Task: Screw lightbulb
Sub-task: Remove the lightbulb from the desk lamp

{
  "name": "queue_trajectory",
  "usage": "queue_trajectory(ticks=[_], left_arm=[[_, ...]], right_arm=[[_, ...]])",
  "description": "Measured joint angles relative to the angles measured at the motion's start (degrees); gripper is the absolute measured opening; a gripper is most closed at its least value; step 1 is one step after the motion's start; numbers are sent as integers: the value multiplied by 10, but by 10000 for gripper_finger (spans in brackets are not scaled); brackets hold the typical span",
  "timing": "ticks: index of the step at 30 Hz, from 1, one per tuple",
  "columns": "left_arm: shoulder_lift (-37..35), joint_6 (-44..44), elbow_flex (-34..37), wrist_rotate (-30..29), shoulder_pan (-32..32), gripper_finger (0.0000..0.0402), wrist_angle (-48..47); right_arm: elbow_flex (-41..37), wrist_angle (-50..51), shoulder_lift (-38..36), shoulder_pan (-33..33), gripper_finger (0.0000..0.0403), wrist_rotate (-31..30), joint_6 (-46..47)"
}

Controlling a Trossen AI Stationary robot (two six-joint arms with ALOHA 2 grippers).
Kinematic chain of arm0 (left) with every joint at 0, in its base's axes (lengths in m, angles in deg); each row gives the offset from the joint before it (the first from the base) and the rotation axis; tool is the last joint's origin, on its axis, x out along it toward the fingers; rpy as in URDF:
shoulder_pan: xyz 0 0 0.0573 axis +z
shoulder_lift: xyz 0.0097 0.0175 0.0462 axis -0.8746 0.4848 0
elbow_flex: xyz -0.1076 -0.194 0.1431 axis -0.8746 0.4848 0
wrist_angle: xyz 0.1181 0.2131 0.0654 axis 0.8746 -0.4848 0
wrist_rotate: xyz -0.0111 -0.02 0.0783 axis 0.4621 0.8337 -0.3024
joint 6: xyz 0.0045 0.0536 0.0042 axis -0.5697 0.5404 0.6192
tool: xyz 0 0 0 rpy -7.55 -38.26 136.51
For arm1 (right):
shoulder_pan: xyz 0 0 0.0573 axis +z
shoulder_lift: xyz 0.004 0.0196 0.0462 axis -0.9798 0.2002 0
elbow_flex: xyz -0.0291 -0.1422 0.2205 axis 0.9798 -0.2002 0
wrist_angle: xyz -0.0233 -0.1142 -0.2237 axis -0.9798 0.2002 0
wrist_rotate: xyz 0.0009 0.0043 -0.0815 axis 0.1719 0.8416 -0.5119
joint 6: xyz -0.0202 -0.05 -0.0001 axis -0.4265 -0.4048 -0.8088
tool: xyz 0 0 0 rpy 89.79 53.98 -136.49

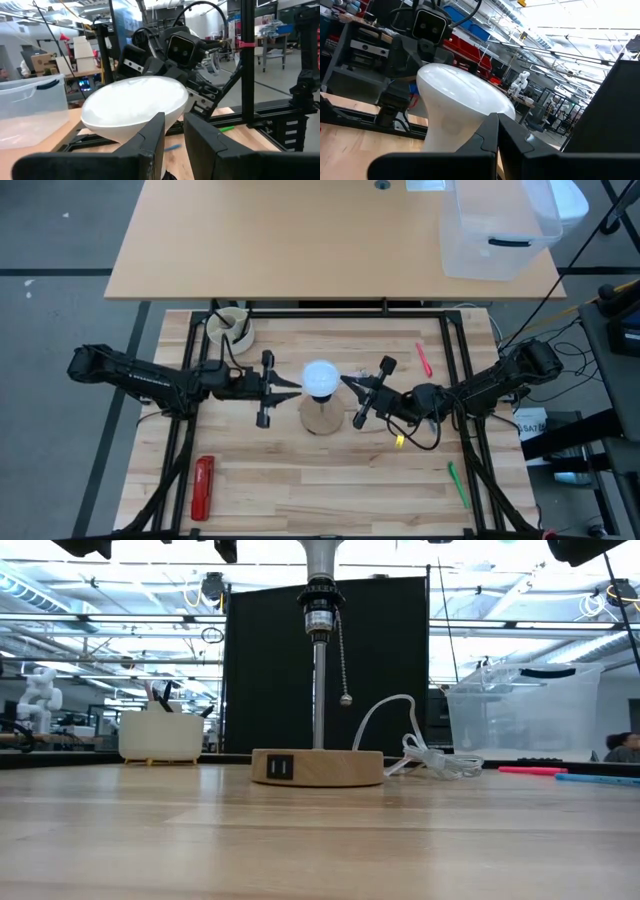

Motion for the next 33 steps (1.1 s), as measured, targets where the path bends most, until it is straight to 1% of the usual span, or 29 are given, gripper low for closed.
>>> queue_trajectory(ticks=[9,14,19,21,23,27,29,31,33], left_arm=[[3,-2,0,10,0,77,5],[29,-3,0,44,0,77,30],[39,1,0,45,-8,77,32],[37,12,0,45,-19,77,32],[23,29,0,16,-36,77,13],[-20,72,0,-105,-69,77,-47],[-39,78,0,-144,-73,77,-65],[-52,78,0,-157,-69,76,-61],[-56,78,0,-157,-58,73,-61]], right_arm=[[0,1,0,-14,0,6,0],[0,9,0,-26,0,8,2],[0,8,1,-37,0,5,1],[0,8,1,-40,0,-6,1],[0,8,1,-40,0,-25,1],[0,16,1,-23,0,-31,2],[0,15,1,-12,0,-31,2],[0,15,1,1,0,-34,3],[0,13,1,12,0,-43,2]])
